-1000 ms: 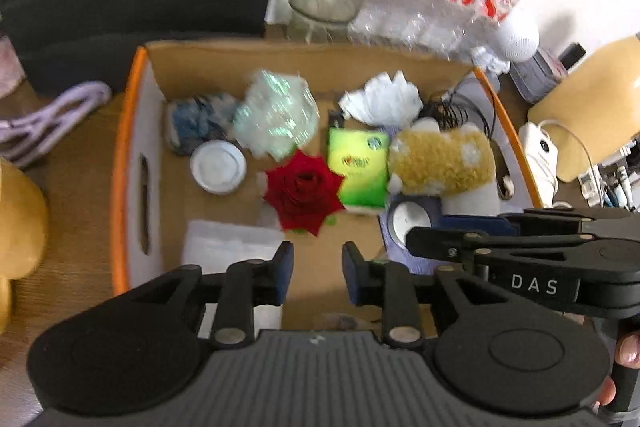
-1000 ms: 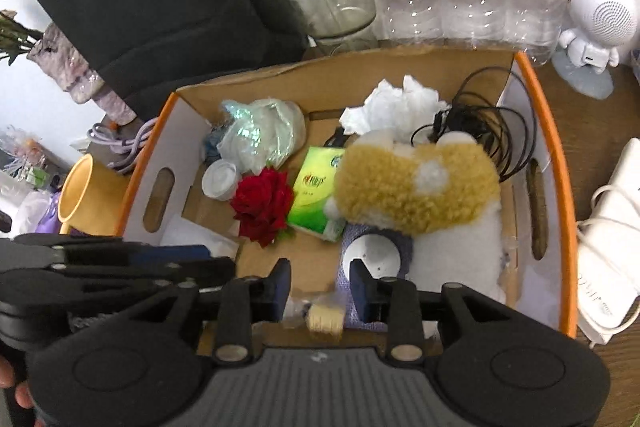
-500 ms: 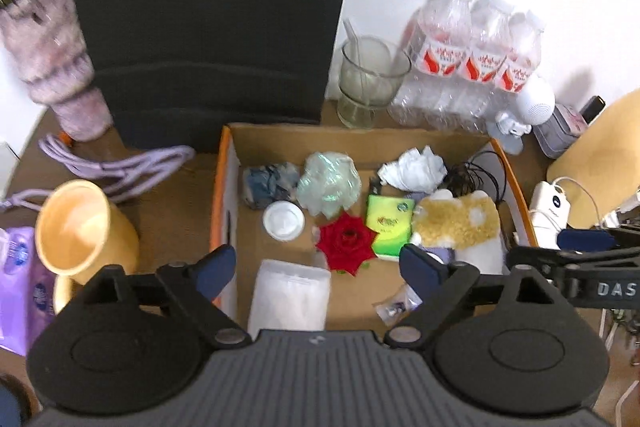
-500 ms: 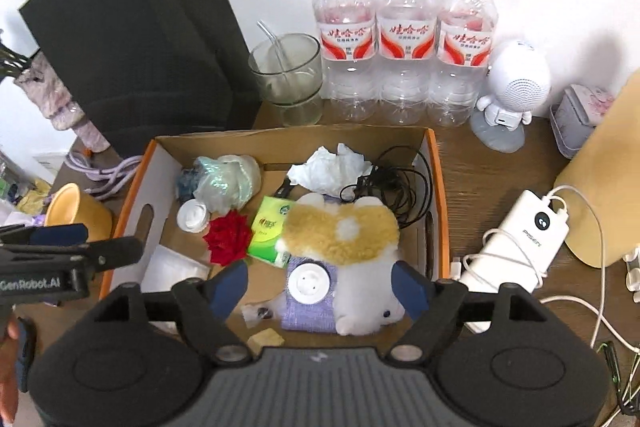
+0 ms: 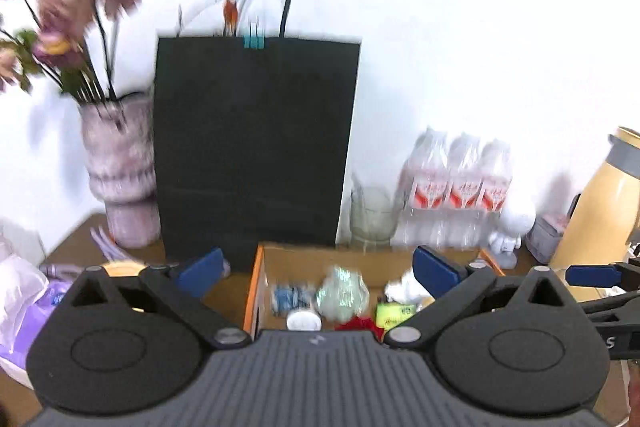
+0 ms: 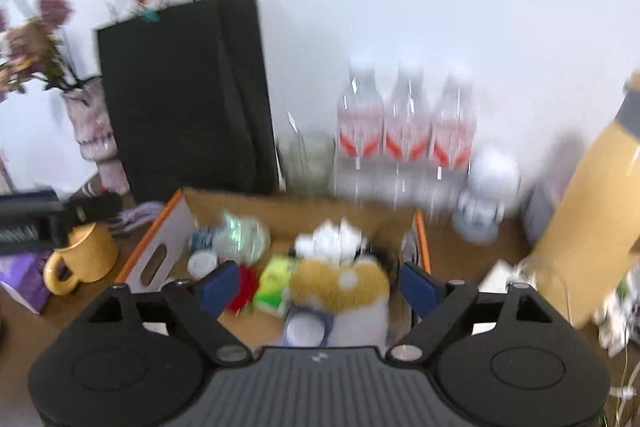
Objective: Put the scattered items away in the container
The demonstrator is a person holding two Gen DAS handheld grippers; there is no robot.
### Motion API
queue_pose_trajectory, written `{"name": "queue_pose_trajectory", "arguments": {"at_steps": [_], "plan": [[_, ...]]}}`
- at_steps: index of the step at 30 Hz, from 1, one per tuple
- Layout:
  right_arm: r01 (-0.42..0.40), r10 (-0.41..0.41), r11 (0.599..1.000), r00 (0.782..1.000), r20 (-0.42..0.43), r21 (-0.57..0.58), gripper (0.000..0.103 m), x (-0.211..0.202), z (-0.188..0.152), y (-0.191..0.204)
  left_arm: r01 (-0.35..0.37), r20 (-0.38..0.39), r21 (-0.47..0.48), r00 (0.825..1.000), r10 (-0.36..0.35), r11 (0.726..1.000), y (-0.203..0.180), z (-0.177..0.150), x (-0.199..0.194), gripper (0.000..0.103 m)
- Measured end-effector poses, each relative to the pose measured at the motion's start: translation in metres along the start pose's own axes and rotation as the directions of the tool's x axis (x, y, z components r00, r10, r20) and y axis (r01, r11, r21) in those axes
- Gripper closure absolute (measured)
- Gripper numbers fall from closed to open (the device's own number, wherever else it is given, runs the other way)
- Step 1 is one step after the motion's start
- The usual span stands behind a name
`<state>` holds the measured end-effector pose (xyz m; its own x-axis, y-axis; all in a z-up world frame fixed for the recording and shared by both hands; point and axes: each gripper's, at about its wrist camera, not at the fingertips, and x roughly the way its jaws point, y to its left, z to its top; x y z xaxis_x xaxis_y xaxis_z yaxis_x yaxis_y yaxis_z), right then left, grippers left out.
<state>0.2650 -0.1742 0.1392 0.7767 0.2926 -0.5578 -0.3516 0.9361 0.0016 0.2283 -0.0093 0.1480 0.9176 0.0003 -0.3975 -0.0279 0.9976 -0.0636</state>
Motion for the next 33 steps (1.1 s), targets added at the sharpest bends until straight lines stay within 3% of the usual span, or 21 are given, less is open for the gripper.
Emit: {"name": "queue_pose_trajectory", "arguments": {"at_steps": [7,14,19,24,27,30,33], "plan": [[-0.016,0.011,1.000,0.983,0.183,0.027,0.015,-0.013,-0.044,0.008,-0.023,0.045,0.012,0.999,0.022,1.000,-0.007,-0.043,-0.016,0.000],[-0.020,0.004,0.996,0.983,0.184,0.084,0.015,-0.030,-0.059,0.003,-0.030,0.022,0.021,0.999,0.029,0.999,-0.005,-0.056,-0.031,0.000],[-0.058,0.017,0.984,0.971,0.237,0.168,0.011,-0.072,-0.104,0.002,-0.025,0.037,0.012,0.999,0.025,1.000,0.005,-0.089,-0.082,0.000],[-0.032,-0.012,0.976,0.979,0.204,0.213,0.009,-0.121,-0.177,0.004,-0.073,0.121,-0.030,0.990,0.077,0.997,0.011,-0.153,-0.167,0.000],[-0.007,-0.030,0.961,0.991,0.132,0.277,0.008,-0.146,-0.215,0.001,-0.059,0.134,0.011,0.989,0.057,0.998,0.007,-0.190,-0.211,0.000],[-0.037,-0.004,0.943,0.992,0.123,0.332,0.008,-0.177,-0.249,0.000,-0.071,0.150,0.080,0.987,0.058,0.994,0.004,-0.219,-0.242,0.000],[-0.036,-0.010,0.953,0.989,0.148,0.302,0.008,-0.207,-0.275,0.012,-0.091,0.142,0.138,0.987,0.071,0.986,0.003,-0.232,-0.255,0.000]]}}
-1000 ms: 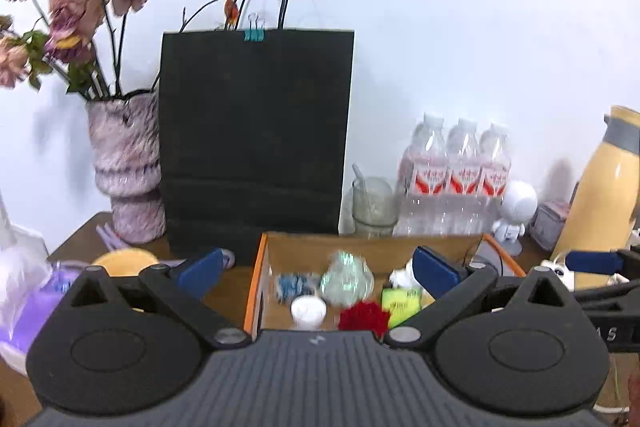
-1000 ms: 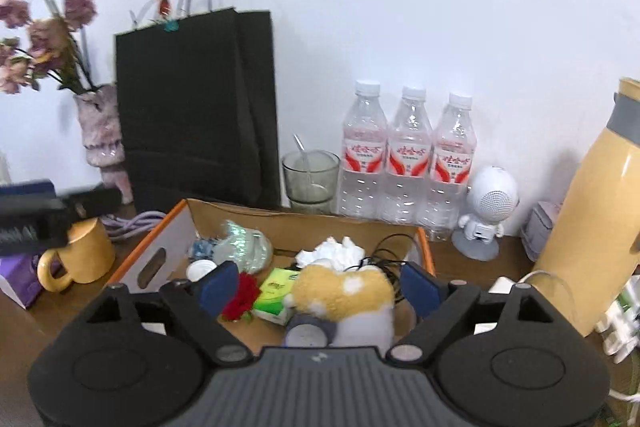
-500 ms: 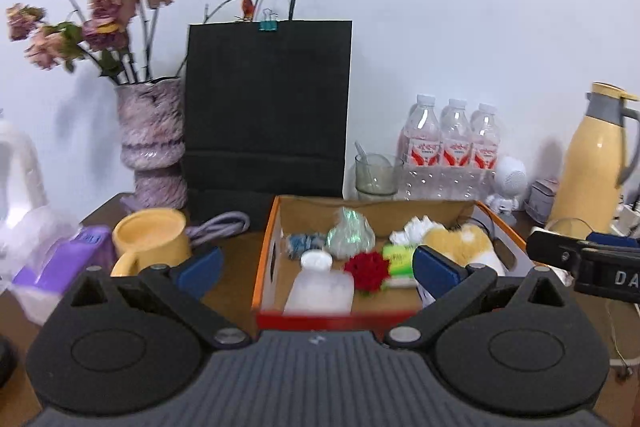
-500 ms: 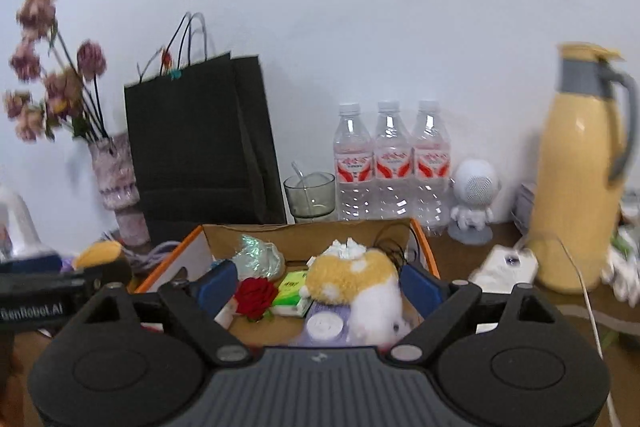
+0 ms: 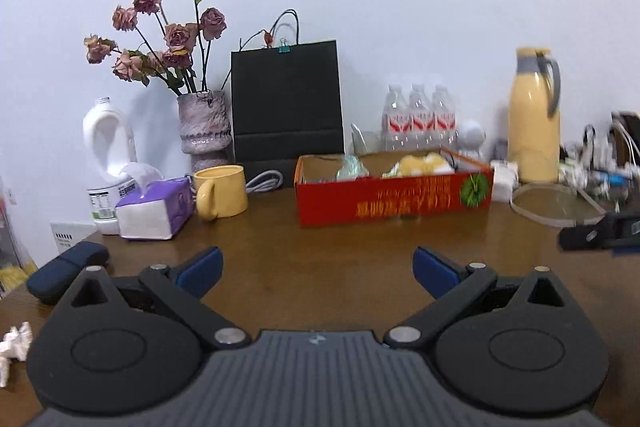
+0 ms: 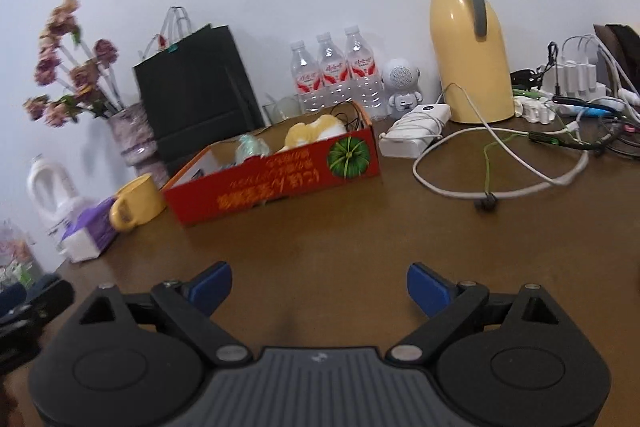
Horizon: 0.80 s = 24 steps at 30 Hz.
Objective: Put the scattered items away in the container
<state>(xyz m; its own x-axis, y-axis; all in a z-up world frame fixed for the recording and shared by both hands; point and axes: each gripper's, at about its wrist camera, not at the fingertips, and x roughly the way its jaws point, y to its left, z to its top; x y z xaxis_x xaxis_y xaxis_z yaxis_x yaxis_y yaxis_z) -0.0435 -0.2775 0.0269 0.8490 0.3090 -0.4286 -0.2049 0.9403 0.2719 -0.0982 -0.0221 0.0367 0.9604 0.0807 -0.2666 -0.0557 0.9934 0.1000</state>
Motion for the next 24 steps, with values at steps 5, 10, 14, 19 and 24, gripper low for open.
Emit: {"name": "queue_pose_trajectory", "arguments": {"at_steps": [5,10,14,19,24], "plan": [[-0.019,0.021,0.999,0.998,0.067,-0.040,0.008,-0.039,-0.024,0.014,-0.017,-0.057,-0.039,0.998,0.015,0.999,0.013,-0.003,-0.006,0.000],[-0.011,0.015,0.993,0.999,0.039,-0.115,0.007,-0.033,-0.026,0.029,0.006,-0.086,-0.060,0.996,-0.011,0.998,0.021,-0.006,-0.008,0.000],[0.004,-0.012,0.990,0.998,-0.054,-0.144,0.007,-0.001,-0.021,0.034,0.047,-0.164,-0.082,0.985,-0.060,0.996,0.024,-0.003,0.020,0.000],[0.000,-0.026,0.985,0.988,-0.149,-0.172,0.007,0.046,-0.012,0.037,0.060,-0.299,-0.079,0.951,-0.081,0.995,0.022,0.003,0.075,0.000],[0.008,-0.047,0.979,0.981,-0.188,-0.204,0.007,0.089,-0.002,0.039,0.057,-0.361,-0.078,0.929,-0.082,0.995,0.016,0.002,0.116,0.000]]}}
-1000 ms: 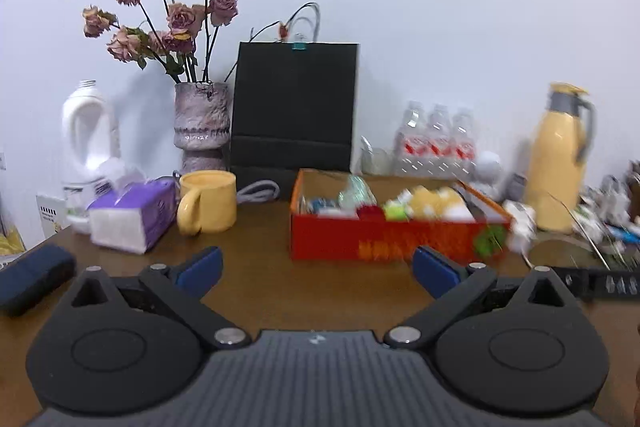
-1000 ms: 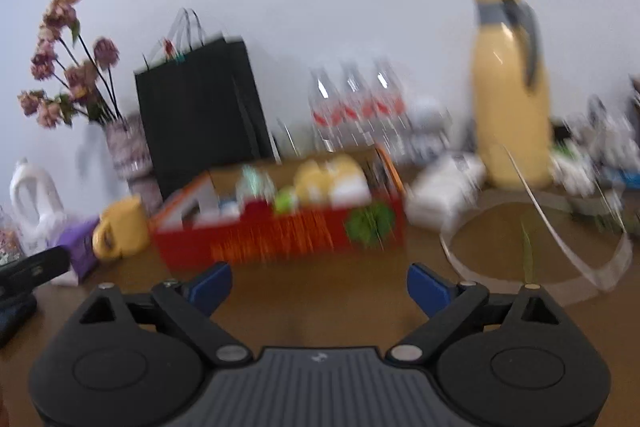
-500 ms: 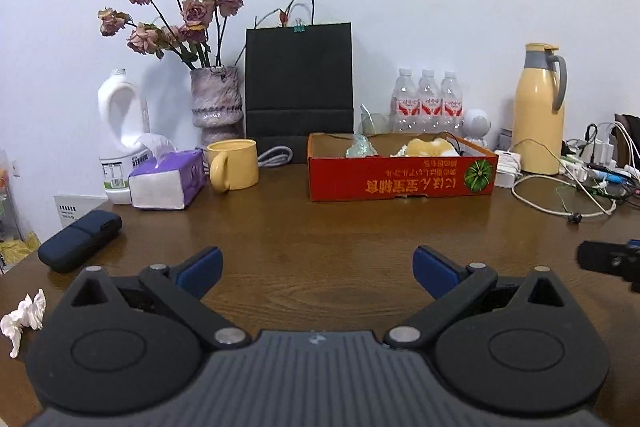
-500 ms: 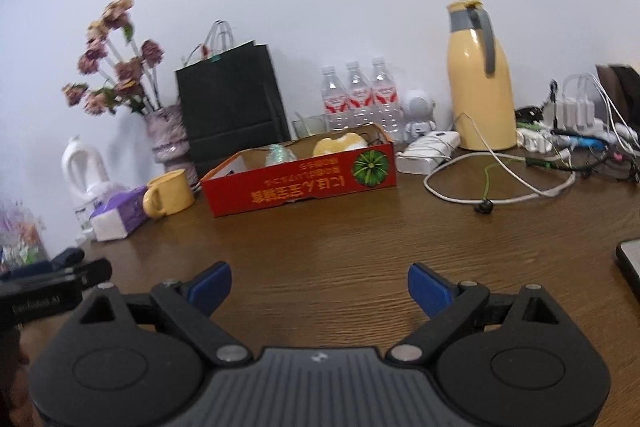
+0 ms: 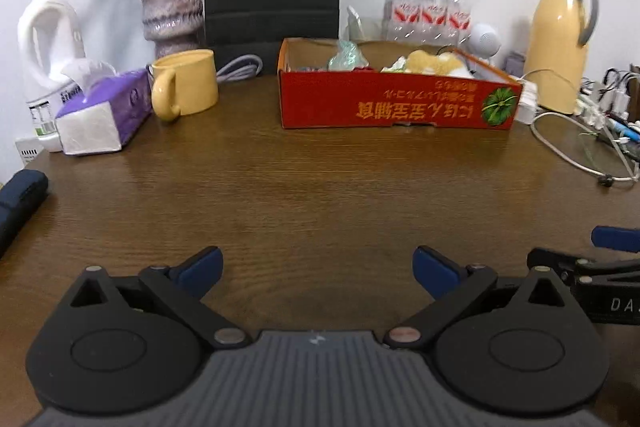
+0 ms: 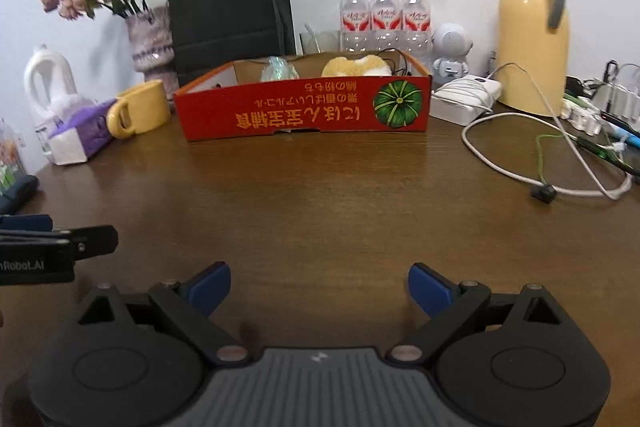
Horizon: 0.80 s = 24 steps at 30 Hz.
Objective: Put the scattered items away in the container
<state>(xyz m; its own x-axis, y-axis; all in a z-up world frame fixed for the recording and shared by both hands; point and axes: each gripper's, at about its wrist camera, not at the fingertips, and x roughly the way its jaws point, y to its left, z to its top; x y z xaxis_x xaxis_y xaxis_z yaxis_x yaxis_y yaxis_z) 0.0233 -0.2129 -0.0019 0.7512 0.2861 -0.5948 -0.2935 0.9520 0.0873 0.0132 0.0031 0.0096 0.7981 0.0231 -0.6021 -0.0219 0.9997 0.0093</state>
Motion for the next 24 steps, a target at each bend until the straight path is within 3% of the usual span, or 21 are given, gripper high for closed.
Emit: {"name": "queue_pose_trajectory", "arguments": {"at_steps": [7,14,24], "plan": [[0.012,-0.013,0.999,1.000,-0.019,-0.036,0.007,0.026,0.017,0.005,0.003,-0.049,-0.034,0.999,-0.005,0.999,0.001,0.004,0.022,0.000],[0.003,-0.007,0.998,0.999,-0.053,-0.059,0.007,0.021,0.007,0.018,0.003,-0.079,-0.032,0.997,-0.006,0.999,0.003,-0.004,0.019,0.000],[0.029,-0.033,0.997,0.998,-0.052,-0.070,0.006,0.017,0.002,0.021,-0.018,-0.056,-0.005,0.998,0.018,1.000,-0.002,-0.011,0.015,0.000]]}}
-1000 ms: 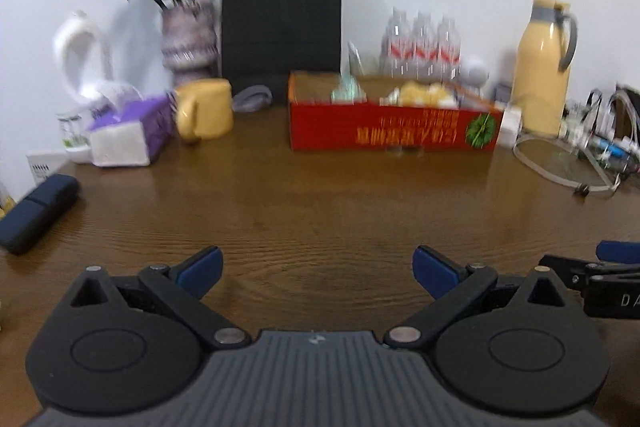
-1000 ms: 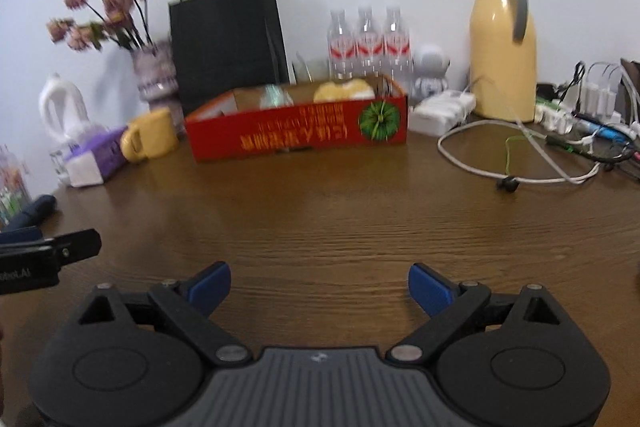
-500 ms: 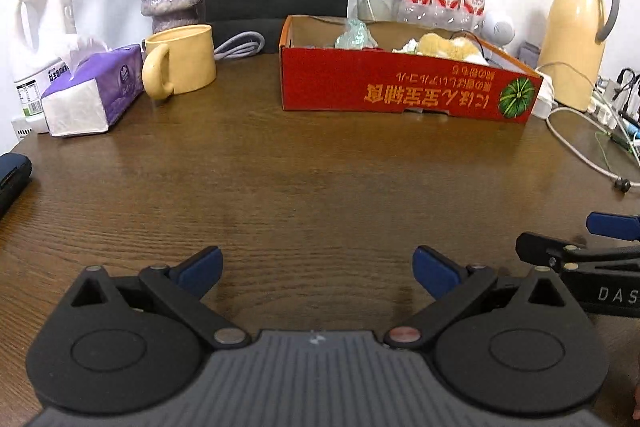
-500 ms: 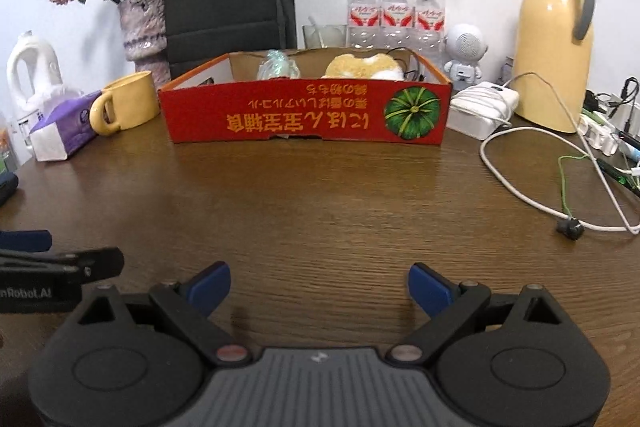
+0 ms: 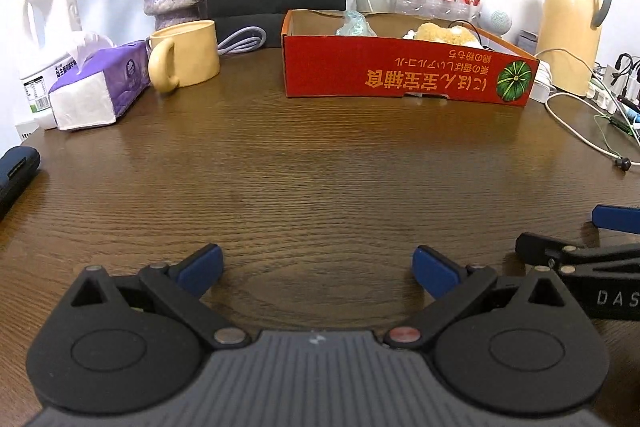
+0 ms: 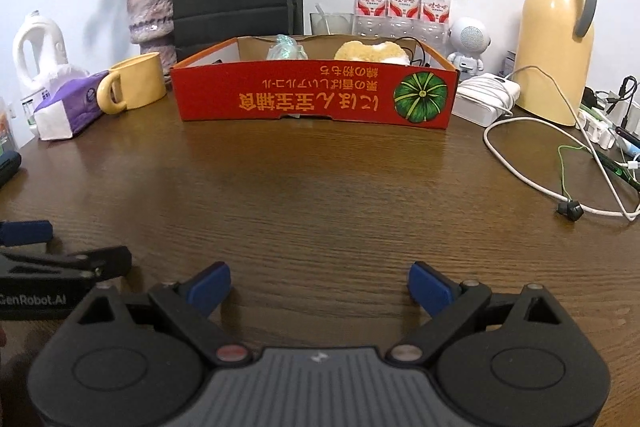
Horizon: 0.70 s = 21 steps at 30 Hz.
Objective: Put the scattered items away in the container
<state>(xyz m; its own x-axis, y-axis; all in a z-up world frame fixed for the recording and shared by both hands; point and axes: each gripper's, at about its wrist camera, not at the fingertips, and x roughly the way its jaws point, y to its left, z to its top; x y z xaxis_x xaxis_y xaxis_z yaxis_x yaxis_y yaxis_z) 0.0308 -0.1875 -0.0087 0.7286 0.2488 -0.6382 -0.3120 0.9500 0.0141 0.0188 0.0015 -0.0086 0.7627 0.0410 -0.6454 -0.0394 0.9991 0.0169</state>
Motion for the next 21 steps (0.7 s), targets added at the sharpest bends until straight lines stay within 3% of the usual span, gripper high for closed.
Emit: {"name": "queue_pose_trajectory", "arguments": {"at_steps": [4,21], "plan": [[-0.013,0.013,1.000,1.000,-0.009,-0.009,0.000,-0.0015,-0.0023,-0.0002,-0.005,0.005,-0.001,1.000,0.005,1.000,-0.0008,-0.0013,-0.0013,0.000],[-0.012,0.011,1.000,1.000,-0.011,-0.009,0.000,0.0004,-0.0017,-0.0015,0.013,0.003,0.008,1.000,-0.013,1.000,-0.0036,-0.0016,-0.0010,0.000]]}}
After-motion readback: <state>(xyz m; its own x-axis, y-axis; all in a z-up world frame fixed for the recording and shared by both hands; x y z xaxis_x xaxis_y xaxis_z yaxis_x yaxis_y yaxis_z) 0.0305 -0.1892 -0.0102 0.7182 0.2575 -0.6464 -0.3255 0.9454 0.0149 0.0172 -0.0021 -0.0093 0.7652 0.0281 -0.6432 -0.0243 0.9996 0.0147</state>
